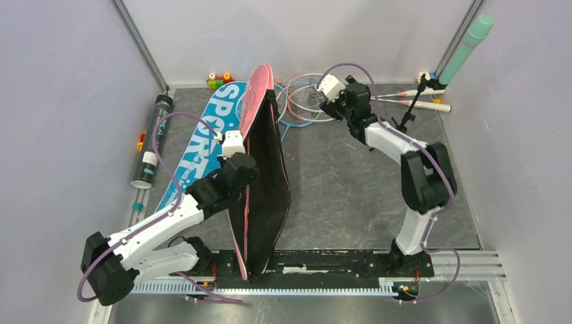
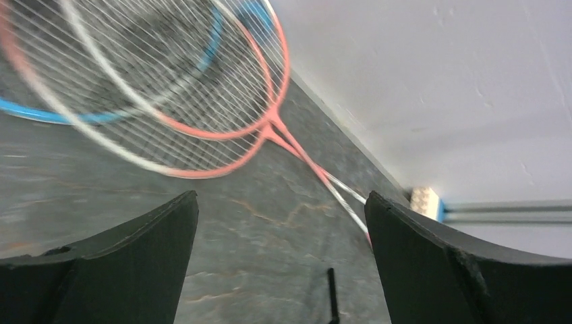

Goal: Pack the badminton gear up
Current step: Pick up the racket from the center of the board.

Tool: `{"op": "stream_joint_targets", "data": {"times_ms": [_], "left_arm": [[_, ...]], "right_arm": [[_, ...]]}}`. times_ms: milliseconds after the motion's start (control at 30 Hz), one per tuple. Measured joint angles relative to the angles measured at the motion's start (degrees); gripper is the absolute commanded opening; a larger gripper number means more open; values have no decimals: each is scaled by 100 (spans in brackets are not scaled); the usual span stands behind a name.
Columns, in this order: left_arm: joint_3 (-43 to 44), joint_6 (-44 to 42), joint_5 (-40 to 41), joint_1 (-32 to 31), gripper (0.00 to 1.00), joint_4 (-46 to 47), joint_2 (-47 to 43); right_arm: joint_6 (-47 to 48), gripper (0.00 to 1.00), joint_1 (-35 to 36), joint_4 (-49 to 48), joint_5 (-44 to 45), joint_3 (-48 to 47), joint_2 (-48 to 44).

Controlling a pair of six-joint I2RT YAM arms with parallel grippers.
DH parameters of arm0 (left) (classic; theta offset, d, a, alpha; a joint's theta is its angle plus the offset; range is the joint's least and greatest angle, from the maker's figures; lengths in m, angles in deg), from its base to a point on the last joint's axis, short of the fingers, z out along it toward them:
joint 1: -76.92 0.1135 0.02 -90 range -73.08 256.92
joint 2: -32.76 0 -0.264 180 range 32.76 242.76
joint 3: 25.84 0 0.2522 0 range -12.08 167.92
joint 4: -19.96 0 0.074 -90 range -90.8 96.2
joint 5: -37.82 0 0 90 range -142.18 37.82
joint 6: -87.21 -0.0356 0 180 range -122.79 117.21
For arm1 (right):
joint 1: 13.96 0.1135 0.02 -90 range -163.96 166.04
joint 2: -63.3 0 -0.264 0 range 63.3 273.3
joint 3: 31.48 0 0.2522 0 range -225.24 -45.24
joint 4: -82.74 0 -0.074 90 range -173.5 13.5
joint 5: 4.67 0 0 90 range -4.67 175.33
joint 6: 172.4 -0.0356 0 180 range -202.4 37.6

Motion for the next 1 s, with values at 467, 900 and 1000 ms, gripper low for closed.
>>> {"op": "stream_joint_targets", "data": {"times_ms": [467, 900, 1000], "left_arm": [[-114, -273, -208, 2, 2, 101, 37], [-223, -640, -284, 2, 2, 409, 317], [-175, -664, -271, 2, 2, 391, 404]], "right_arm": [[2870, 71, -964, -352, 691, -2334, 3515], [4214, 21, -1622, -682, -160, -3926, 4843], [4529, 0, -1674, -667, -551, -3932, 4942]]}}
